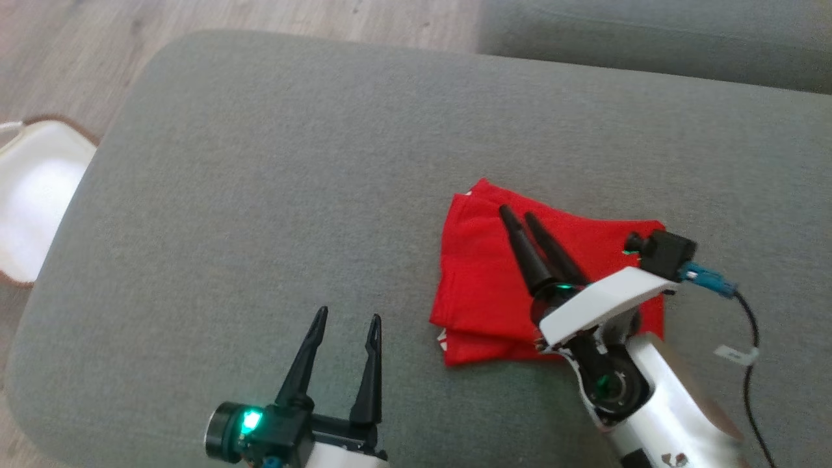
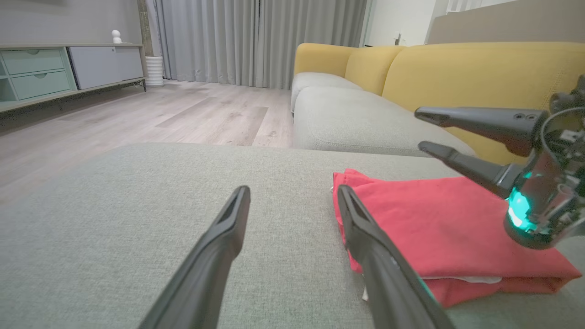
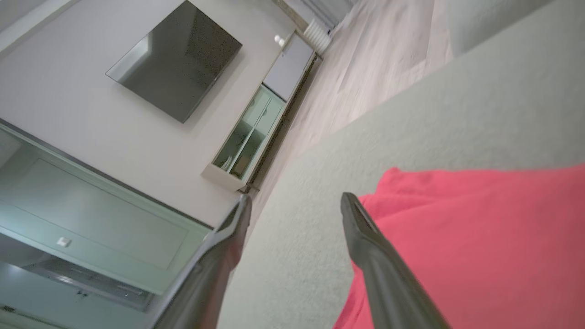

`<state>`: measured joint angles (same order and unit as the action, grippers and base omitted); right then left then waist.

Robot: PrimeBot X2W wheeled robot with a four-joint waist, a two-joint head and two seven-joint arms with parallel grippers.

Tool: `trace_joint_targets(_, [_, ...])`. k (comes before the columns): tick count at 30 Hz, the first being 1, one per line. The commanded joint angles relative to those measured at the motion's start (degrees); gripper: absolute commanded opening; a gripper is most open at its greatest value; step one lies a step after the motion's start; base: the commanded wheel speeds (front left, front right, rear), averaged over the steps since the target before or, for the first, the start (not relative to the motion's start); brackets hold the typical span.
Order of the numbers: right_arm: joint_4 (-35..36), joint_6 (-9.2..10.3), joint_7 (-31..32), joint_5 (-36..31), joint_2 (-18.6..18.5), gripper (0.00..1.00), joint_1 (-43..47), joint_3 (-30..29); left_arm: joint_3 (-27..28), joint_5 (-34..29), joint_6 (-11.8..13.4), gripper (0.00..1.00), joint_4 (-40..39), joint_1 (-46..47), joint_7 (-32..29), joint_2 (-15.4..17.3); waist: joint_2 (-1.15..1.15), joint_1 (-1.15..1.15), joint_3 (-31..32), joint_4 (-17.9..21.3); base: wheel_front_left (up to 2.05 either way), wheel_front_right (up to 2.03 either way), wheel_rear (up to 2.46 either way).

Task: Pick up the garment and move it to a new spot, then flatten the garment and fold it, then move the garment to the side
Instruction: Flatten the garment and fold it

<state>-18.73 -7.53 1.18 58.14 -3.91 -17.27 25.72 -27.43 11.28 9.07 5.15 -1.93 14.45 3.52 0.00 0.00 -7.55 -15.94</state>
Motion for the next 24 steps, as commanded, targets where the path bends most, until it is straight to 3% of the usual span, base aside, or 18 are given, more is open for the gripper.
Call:
trace_joint_targets(1, [2.24,0.04,-2.46,-2.64,-0.57,1.00,-1.73,0.09,2.44,0.38,0.34,1.00,-1.98,1.52,0.54,-0.63,0.00,0.00,1.47,1.84,0.00,0.00,0.00])
trace_joint_targets(9, [1.29,0.04,-13.25,-20.32,-9.04,1.00,3.76,-3.90,5.98,1.67,-0.18,1.00,-2.05,-1.12,0.55,-0.64,0.00,0.00,6.76,7.72,0.00,0.00,0.00])
trace_joint_targets(13, [-0.53,0.04,-15.49,-27.99,-9.35,1.00,8.66,-9.09,7.52,1.29,-0.63,1.00,-2.13,-2.68,0.55,-0.64,0.00,0.00,8.76,10.08,0.00,0.00,0.00])
trace_joint_targets(16, [-1.02,0.04,-16.09,-33.24,-7.57,1.00,13.93,-14.62,8.57,0.69,-1.10,1.00,-2.21,-3.72,0.55,-0.64,0.00,0.00,10.12,11.52,0.00,0.00,0.00])
trace_joint_targets(24, [5.84,0.04,-16.16,-43.64,-4.84,1.00,20.78,-20.67,10.54,0.13,-1.79,1.00,-2.19,-5.58,0.55,-0.64,0.00,0.00,11.49,12.81,0.00,0.00,0.00])
